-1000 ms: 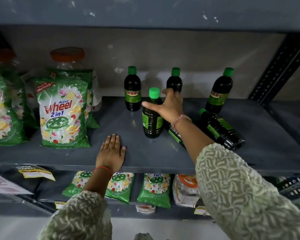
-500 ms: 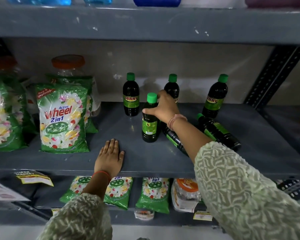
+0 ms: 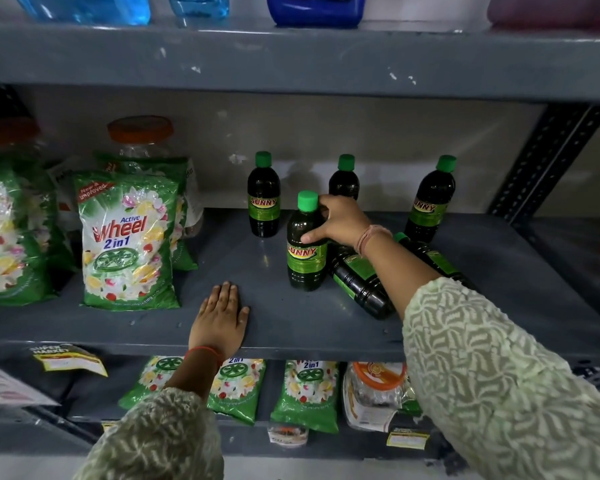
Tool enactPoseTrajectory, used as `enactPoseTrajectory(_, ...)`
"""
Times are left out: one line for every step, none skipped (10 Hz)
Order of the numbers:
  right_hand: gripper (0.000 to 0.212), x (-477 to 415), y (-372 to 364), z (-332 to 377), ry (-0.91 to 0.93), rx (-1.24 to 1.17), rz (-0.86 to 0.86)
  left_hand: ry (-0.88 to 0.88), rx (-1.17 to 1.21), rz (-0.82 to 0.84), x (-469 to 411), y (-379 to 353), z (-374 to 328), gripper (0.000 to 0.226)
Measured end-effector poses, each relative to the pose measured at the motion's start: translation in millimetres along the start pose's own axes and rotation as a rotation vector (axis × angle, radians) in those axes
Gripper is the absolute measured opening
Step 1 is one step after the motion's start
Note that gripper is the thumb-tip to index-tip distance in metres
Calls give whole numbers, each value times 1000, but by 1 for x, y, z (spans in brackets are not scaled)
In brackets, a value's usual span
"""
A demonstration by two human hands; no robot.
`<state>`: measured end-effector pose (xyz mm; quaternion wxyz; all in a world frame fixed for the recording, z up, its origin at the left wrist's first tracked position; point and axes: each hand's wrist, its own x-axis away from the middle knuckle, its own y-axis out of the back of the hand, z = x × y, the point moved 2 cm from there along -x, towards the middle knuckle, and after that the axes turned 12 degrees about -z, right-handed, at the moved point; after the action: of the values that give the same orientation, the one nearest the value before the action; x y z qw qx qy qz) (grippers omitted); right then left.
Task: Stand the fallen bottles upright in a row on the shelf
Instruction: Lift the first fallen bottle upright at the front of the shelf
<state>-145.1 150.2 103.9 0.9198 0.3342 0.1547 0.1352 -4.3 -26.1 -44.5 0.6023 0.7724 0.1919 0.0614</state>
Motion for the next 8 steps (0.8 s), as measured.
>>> enactPoseTrajectory(60,-4,5,0,-2,-16,23,-4,-7,-17,-7,5,0,57)
enactPoseTrajectory(62,-8,3,2,3,-25,9,1,-11,-22,-11,7,2,57)
enactPoseTrajectory(59,-5,-1,-1,-7,-40,32,4,-13,-7,-7,5,3,57)
enactPoseTrajectory(53,5,-11,-7,-5,-29,52,9,-13,13,0,0,5,58)
enactPoseTrajectory(50,14,-11,-10,-36,-95,5,5,-13,15,-1,2,5,57)
enactPoseTrajectory(48,27,-1,-5,-19,-106,25,-1,-6,1,-8,6,1,57)
enactPoseTrajectory(47,57,7,-3,24,-141,54,-4,-4,-14,-13,8,-1,58)
enactPoseTrajectory(48,83,8,0,83,-109,72,-1,-9,-29,-11,10,2,57)
